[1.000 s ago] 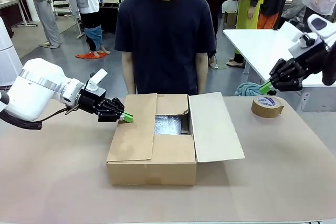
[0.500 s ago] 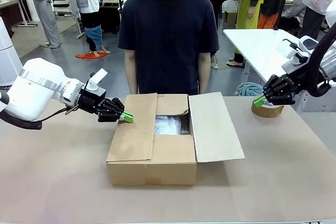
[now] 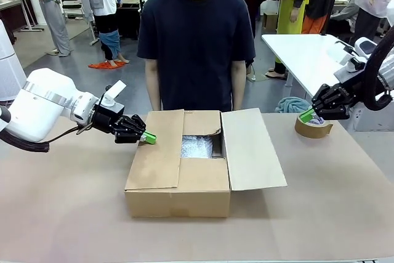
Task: Wrap the clocks to prevent damage.
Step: Push the left (or right) flap of the Package Box to close it.
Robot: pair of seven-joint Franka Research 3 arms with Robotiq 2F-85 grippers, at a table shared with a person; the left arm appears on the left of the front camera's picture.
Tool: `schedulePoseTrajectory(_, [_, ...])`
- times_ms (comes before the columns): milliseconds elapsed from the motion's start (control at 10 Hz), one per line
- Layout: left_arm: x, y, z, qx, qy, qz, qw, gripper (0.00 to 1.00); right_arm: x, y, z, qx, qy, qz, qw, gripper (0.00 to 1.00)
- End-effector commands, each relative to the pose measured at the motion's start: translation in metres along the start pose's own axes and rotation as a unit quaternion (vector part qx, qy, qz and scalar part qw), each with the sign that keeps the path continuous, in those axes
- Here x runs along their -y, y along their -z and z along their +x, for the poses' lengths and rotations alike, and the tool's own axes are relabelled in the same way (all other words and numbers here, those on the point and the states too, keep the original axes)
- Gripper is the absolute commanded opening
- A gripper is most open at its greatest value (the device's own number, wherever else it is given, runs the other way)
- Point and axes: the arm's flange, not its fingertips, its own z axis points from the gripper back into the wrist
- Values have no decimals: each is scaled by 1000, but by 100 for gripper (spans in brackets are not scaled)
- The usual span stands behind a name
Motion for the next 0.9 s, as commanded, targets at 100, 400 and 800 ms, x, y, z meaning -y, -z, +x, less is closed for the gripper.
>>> schedulePoseTrajectory(100, [0,3,-2,-7,3,4,1000,0,7,23,-44,89,8,-33,995,1])
schedulePoseTrajectory(400, [0,3,-2,-7,3,4,1000,0,2,48,-80,107,16,-55,993,1])
schedulePoseTrajectory(800, [0,3,-2,-7,3,4,1000,0,1,90,-105,83,36,-32,995,1])
